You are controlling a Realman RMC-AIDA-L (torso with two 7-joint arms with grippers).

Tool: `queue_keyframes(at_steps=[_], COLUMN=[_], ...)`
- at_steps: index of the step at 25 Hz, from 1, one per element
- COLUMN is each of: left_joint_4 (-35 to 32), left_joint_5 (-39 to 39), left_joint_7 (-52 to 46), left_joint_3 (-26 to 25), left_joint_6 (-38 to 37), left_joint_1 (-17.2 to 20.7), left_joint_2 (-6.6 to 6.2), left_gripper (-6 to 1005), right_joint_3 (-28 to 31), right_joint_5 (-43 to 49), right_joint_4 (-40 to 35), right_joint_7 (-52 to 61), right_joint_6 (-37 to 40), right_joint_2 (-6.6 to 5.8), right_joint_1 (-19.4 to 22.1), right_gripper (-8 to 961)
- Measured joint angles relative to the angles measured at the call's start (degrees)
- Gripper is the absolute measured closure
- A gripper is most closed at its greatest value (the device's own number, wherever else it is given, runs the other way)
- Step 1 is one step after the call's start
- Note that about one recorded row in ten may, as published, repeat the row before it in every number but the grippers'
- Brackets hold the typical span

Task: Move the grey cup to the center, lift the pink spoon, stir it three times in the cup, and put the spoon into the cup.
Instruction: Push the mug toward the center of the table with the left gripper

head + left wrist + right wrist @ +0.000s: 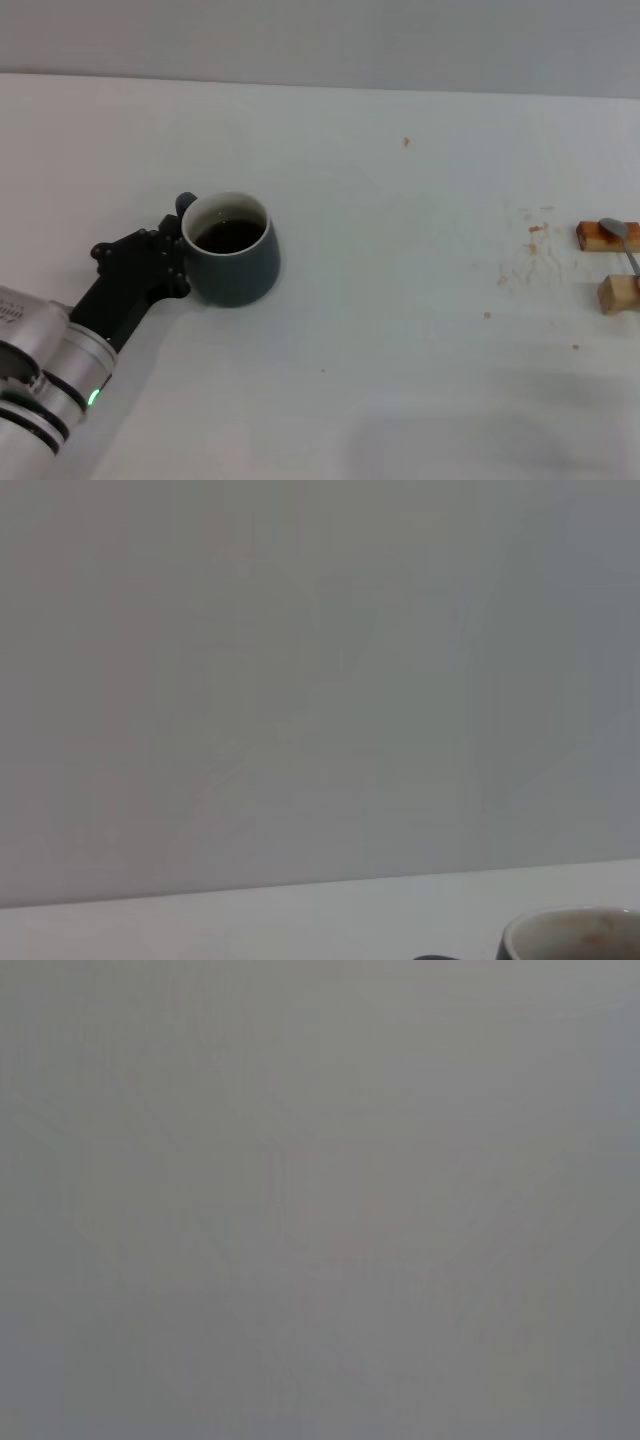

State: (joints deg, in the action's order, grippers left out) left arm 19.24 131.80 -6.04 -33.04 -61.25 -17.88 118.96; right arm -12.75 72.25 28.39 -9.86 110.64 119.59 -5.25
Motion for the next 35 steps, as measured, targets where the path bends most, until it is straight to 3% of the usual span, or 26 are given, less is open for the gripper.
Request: queue_keyframes(at_steps=[12,23,28,35], left_joint_4=[0.5,4.14,3.49,2.23], left_joint_5=[0.04,0.05,-0.3,-0.47], left_joint_7=[-0.46,-0.25,0.27,0.28], left_joint_3=[2.81,9.3,8.39,3.06], left_joint_6=[1.69,3.11,3.17,6.89], left_joint_1=[-1.13,-1.83,-1.85,-3.37], left_joint_2=[0.13,0.12,0.1,0.05], left_gripper=[1001,1001,1001,1001], right_joint_3=[0.15,0.0,0.0,0.19], right_joint_5=[-0.08,-0.3,-0.42,-0.45], right_joint_4=[-0.17,-0.41,-0.47,-0.44], right_joint_7=[0.02,0.02,0.02,0.02], right_joint_6=[0.02,-0.43,-0.5,-0.44], right_joint_2=[-0.14,-0.15,-0.15,-0.14], right_joint_1=[0.16,0.39,0.42,0.34], right_gripper=[211,210,208,209])
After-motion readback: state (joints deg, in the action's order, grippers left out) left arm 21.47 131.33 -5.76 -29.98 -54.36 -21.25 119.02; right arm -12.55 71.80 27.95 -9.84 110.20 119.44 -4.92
